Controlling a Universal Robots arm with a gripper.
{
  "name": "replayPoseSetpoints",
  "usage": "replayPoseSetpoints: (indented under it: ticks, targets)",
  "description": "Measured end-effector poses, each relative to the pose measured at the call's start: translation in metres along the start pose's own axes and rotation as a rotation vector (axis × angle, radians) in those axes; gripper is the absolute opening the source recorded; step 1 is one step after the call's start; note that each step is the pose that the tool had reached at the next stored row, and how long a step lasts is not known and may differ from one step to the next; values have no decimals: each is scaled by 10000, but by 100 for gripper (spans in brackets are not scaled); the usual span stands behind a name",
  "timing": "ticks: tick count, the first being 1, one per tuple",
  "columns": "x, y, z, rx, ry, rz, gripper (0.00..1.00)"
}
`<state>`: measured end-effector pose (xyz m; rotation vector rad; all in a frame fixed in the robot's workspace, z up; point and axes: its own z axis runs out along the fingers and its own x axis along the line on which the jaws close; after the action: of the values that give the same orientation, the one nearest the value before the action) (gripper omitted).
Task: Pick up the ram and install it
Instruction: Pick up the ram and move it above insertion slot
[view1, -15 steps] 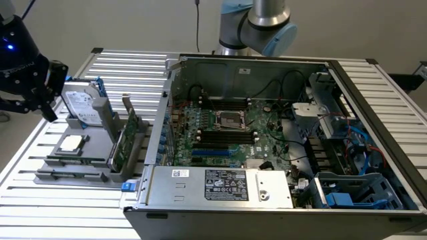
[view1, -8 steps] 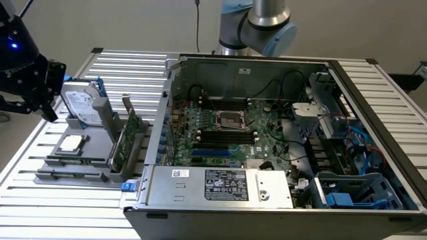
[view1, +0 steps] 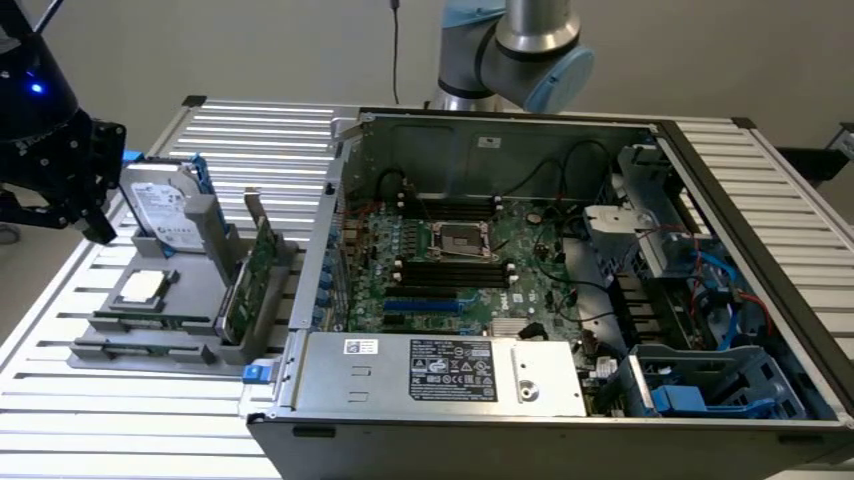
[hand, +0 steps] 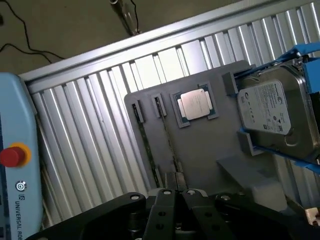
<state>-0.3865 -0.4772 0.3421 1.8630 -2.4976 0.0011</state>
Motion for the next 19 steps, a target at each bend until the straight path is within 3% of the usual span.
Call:
replayPoseSetpoints:
  ticks: [15, 19]
  targets:
    - [-1, 1, 3, 61, 58, -2725, 11]
    - [-1, 4, 3, 68, 85, -2858, 12]
